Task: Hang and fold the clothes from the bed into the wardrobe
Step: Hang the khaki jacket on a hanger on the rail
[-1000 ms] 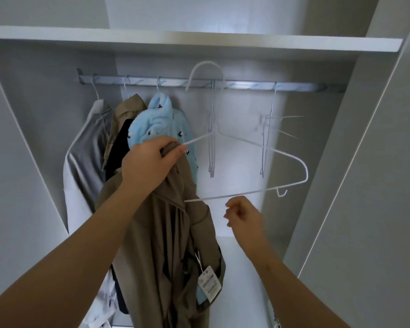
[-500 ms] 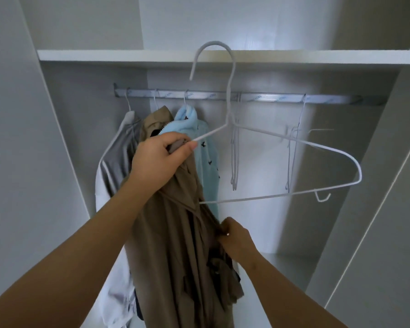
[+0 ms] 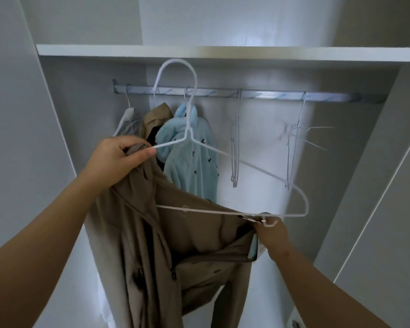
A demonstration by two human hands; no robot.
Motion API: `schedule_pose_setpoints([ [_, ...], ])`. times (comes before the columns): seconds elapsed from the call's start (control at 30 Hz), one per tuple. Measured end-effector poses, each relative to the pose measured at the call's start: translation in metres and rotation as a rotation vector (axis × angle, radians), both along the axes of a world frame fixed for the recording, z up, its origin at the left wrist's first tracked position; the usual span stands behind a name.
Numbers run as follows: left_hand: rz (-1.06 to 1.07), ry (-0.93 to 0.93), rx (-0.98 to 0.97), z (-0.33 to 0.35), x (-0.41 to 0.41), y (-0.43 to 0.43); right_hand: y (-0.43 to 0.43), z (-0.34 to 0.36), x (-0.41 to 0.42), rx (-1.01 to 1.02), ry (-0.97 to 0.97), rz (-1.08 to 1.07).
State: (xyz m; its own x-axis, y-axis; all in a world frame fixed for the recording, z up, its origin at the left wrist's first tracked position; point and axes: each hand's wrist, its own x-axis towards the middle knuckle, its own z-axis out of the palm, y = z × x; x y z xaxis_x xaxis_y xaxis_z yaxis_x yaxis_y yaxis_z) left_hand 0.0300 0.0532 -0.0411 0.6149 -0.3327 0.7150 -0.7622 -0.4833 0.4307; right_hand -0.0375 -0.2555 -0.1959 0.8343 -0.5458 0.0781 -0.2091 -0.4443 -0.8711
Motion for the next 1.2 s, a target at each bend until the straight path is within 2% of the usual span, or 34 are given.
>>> schedule_pose_setpoints([
  [0.07,0.028,-0.018,0.092,-0.004,-0.001,0.008,-0.003,0.005,-0.001,0.068,-0.022,0.045],
  [0.17,0.051,0.019,0.138,-0.006,-0.002,0.019,-0.007,0.011,-0.005,0.131,0.051,0.1],
  [0.37,0.176,-0.103,0.214,-0.018,0.003,0.034,-0.012,0.021,-0.015,0.097,0.118,0.218],
  [0.47,0.174,-0.161,0.236,-0.022,0.001,0.033,-0.014,0.026,-0.015,-0.094,0.214,0.248],
  [0.53,0.163,-0.15,0.231,-0.023,0.0,0.034,-0.013,0.028,-0.016,-0.305,0.319,0.26],
  [0.6,0.154,-0.119,0.195,-0.025,0.002,0.033,-0.012,0.029,-0.017,-0.388,0.367,0.247],
  [0.63,0.158,-0.105,0.176,-0.024,0.002,0.032,-0.012,0.029,-0.017,-0.361,0.372,0.251],
  [0.73,0.194,-0.122,0.15,-0.023,0.003,0.027,-0.012,0.027,-0.02,-0.009,0.278,0.316],
  [0.8,0.2,-0.134,0.159,-0.021,0.002,0.021,-0.013,0.023,-0.021,0.143,0.231,0.298],
  [1.03,0.248,-0.155,0.086,-0.022,0.01,0.002,-0.014,0.012,-0.012,0.379,0.219,0.196],
  [1.2,0.261,-0.111,-0.001,-0.024,0.017,-0.001,-0.025,0.017,-0.022,0.861,0.157,0.333],
])
